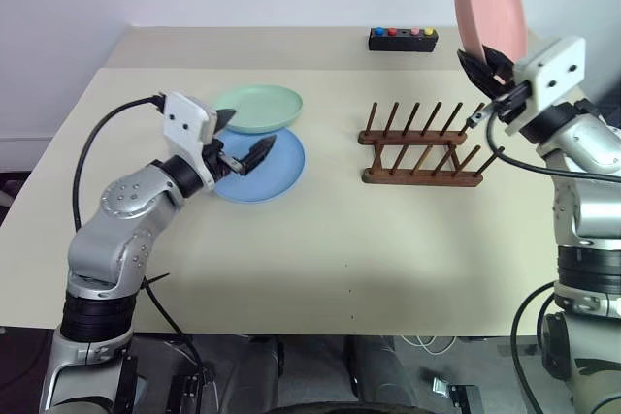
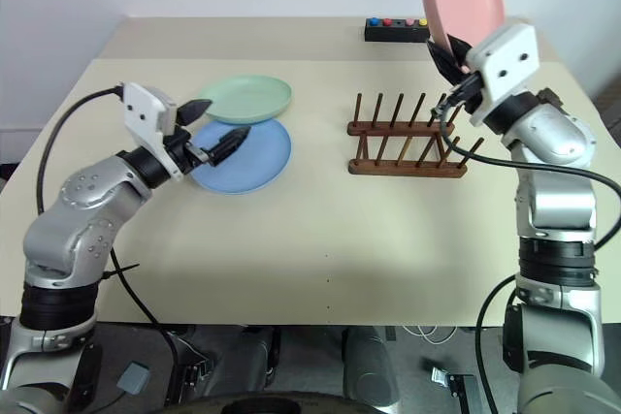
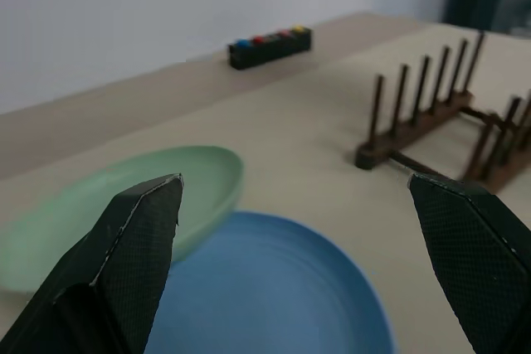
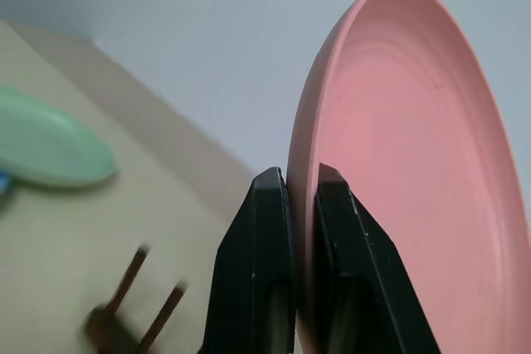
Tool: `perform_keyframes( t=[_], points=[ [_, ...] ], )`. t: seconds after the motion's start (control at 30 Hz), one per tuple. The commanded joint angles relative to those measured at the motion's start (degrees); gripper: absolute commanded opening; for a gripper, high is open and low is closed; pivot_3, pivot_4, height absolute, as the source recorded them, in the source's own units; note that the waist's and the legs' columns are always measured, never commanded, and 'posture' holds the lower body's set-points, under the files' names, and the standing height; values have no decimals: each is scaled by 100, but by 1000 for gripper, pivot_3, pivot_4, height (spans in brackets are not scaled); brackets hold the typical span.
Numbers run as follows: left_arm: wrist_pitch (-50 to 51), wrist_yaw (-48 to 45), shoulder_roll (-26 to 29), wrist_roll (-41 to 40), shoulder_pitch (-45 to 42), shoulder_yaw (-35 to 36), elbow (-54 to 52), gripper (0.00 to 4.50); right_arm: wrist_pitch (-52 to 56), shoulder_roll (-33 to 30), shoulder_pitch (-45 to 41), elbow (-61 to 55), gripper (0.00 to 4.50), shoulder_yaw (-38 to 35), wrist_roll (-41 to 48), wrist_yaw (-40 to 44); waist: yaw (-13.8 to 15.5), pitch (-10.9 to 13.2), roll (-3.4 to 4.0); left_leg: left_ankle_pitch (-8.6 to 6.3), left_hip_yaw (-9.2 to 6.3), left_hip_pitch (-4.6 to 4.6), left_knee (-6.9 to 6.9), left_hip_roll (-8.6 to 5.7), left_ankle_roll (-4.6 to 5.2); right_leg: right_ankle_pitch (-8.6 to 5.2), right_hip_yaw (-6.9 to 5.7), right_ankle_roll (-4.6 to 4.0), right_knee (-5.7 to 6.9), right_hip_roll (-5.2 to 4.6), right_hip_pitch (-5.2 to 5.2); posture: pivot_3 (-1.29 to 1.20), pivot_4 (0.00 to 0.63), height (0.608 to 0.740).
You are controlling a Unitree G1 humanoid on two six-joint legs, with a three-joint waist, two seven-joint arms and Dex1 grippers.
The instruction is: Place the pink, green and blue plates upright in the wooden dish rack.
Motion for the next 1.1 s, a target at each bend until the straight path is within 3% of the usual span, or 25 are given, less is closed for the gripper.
perform_keyframes(
  t=[0.03,0.5,1.1],
  points=[
    [-175,-255,-69,192,200,-445,-295,4444,855,-276,40,-295,0,-719,1008,230,1,-1,6,0,1,0,-1,0,1,0,1,0,0,0,0,0,150,734],
    [-174,-462,-356,407,350,-670,-221,4444,2750,-388,358,-434,0,-1612,3063,429,26,-1,7,-2,2,-2,4,0,5,0,2,1,-1,1,2,0,150,734],
    [-151,-698,-420,461,445,-745,-253,4444,3430,-548,283,186,0,-1782,3576,438,20,-1,7,-3,3,-1,4,0,5,0,2,2,-1,1,1,0,150,734]
  ],
)
